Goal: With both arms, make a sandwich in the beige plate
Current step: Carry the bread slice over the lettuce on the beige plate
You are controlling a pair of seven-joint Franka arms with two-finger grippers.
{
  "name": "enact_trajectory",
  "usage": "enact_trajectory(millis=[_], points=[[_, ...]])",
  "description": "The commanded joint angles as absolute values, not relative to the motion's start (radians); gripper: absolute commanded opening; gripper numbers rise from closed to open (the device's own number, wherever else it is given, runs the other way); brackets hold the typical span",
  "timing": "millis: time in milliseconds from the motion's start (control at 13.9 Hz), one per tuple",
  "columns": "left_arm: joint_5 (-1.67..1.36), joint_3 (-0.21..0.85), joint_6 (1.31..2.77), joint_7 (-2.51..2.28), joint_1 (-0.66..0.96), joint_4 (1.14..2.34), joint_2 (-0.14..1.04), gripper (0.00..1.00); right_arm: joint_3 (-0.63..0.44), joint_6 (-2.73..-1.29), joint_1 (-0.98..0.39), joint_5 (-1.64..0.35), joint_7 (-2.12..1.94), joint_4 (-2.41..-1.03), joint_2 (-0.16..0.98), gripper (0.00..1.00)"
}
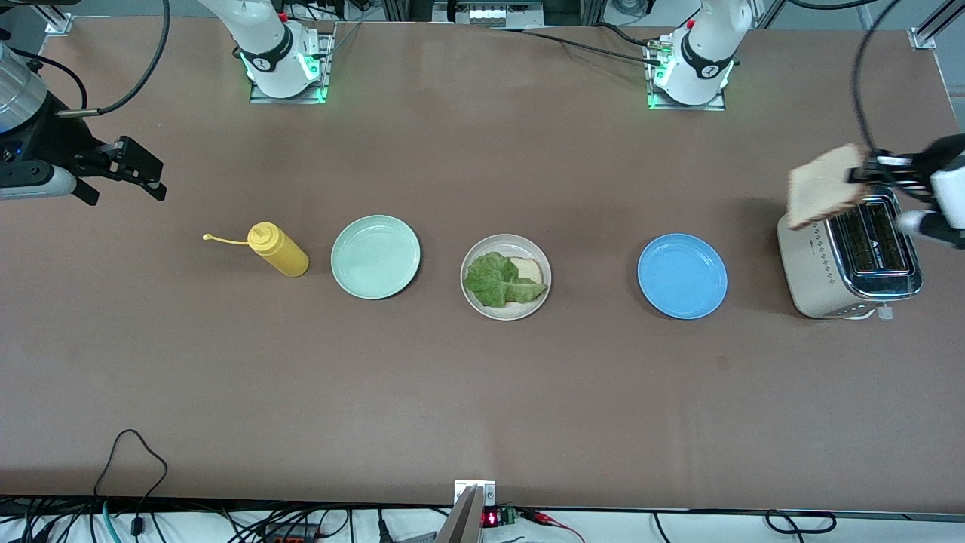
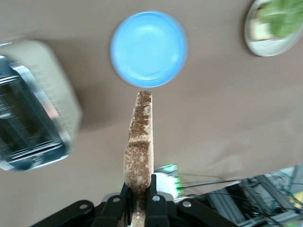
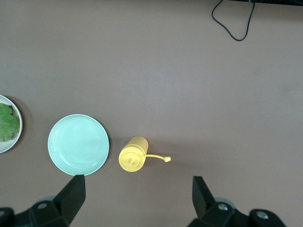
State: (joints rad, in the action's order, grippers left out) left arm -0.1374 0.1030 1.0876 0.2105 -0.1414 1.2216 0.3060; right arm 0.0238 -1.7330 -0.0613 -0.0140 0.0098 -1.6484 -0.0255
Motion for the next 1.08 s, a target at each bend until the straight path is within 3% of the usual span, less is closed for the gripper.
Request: enact_trajectory(millis=[0,288,648,792,1008], points=[[-0.318,0.144,1.072,0.103,-0.143,1.233,0.342,0.01,0.043,-1.727,-0.037,0.002,0.018,-1.670,-0.045,1.00],[-0.676,0.146,1.161,0.050,-0.124,1.302,0.484,0.01,0.043,-1.704,-0.037,0.002,0.026,-1.666,-0.048,1.00],[-0.931,0.216,1.714,0.225,0.001,1.607,0.517,0.00,0.043,-1.692,-0.041,0.002,0.026,-1.664,-0.057,1.00],[-1.047,0.215,1.871,0.288,0.090,1.640,0.560,0.00,0.044,-1.692,-0.044,0.002,0.026,-1.661,-0.061,1.00],[-1.065,0.216,1.979,0.455,0.121,1.643,0.653,0.00,0.046,-1.692,-0.043,0.002,0.028,-1.663,-0.060,1.00]])
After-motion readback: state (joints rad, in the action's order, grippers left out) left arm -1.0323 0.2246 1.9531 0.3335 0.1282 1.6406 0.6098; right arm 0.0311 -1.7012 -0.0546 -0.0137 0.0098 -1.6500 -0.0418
